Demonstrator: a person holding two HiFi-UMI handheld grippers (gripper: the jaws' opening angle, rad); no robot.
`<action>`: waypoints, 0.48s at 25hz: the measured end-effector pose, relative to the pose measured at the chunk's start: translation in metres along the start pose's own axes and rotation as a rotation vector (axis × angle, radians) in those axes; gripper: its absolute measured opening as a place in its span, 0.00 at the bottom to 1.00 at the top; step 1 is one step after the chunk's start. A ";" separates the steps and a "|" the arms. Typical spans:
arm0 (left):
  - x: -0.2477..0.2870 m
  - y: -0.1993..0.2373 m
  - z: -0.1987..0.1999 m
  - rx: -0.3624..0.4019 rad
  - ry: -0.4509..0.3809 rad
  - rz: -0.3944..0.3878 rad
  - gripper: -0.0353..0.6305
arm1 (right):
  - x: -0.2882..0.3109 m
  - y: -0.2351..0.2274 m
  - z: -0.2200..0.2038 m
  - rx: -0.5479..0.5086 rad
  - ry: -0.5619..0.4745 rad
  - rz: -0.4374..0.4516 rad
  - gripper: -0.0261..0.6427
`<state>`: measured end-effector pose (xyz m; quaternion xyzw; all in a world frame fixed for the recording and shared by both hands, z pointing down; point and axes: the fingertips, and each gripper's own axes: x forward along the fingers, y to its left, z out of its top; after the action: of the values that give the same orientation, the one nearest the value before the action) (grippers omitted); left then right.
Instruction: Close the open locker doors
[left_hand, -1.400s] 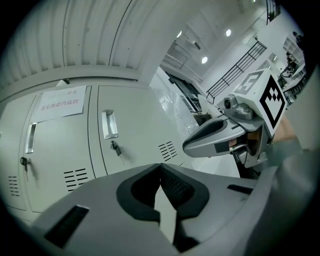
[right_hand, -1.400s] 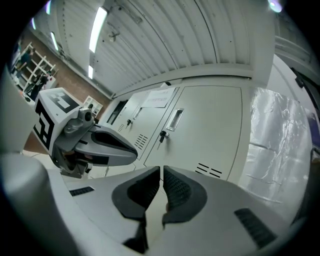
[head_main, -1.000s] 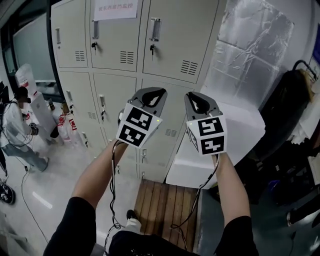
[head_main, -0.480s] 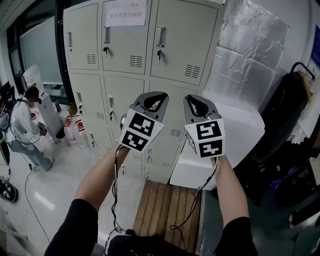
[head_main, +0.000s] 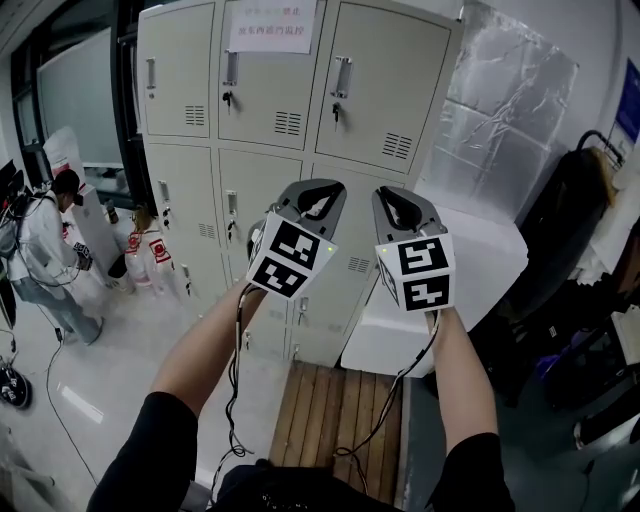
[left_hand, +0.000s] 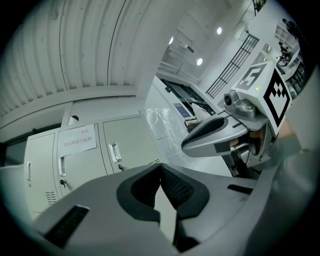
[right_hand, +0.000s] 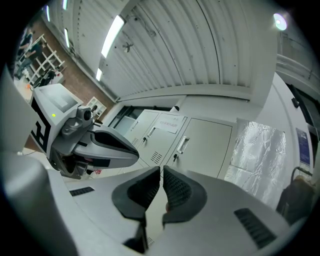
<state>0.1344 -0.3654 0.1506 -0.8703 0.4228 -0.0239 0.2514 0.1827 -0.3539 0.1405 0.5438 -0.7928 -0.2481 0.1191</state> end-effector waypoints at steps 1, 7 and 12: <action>0.000 0.000 -0.002 -0.004 0.001 -0.004 0.08 | 0.000 0.001 0.001 -0.001 0.003 -0.004 0.11; -0.005 0.008 -0.002 0.009 0.004 -0.002 0.08 | -0.001 0.003 0.005 -0.018 0.008 -0.023 0.11; 0.001 0.011 -0.004 -0.003 -0.001 -0.006 0.08 | 0.003 0.001 0.006 -0.020 0.009 -0.032 0.11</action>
<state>0.1259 -0.3731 0.1492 -0.8719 0.4202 -0.0234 0.2502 0.1779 -0.3547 0.1355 0.5562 -0.7810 -0.2556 0.1243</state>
